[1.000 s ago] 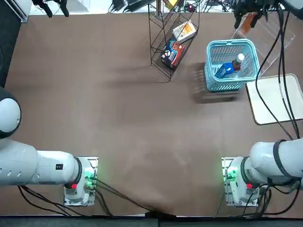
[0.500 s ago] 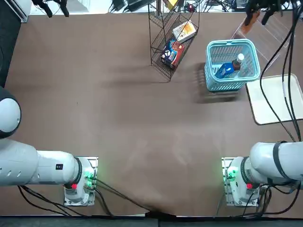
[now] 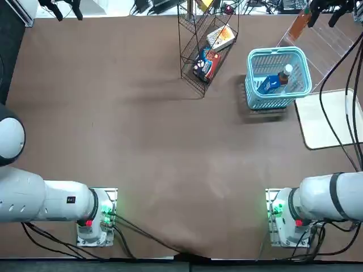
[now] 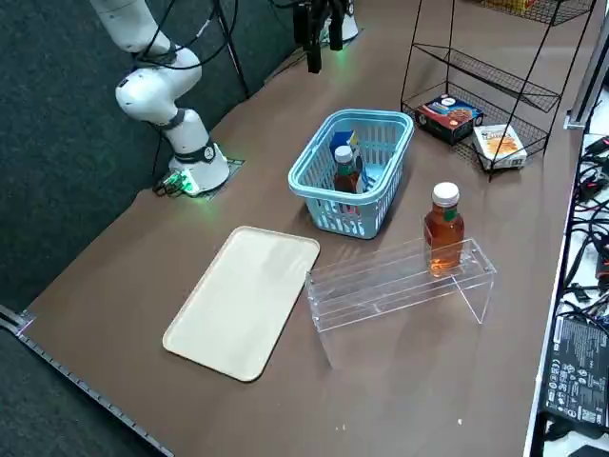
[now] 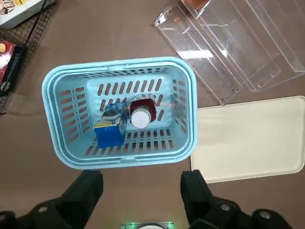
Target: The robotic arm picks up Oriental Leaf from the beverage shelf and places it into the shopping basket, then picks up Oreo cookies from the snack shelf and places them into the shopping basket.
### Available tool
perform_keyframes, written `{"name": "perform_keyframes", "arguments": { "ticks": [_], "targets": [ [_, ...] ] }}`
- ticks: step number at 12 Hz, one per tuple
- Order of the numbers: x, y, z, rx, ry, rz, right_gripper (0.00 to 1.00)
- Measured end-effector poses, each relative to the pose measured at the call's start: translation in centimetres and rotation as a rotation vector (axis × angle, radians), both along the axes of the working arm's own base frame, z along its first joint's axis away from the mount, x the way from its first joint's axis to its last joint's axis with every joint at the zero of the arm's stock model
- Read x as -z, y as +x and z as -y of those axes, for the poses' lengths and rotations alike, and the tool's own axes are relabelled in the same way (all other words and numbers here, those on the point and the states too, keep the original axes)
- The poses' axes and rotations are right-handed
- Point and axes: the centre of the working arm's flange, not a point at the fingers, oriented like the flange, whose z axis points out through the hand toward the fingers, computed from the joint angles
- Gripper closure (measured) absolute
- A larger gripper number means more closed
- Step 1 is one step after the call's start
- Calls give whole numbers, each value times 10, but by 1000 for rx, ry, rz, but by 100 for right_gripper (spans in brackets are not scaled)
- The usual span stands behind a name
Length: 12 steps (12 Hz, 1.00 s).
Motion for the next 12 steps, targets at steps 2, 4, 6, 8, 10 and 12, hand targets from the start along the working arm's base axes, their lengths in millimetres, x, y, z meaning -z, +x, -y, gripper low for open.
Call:
{"name": "perform_keyframes", "arguments": {
  "ticks": [2,4,6,8,10,12],
  "targets": [
    [-4,-1,2,-4,0,7,0],
    [-11,-1,5,-5,0,23,0],
    [-18,-1,7,-4,0,38,0],
    [-20,0,6,-6,0,43,0],
    [-15,3,2,-11,1,36,0],
    [-10,6,1,-13,2,30,0]
  ]
}}
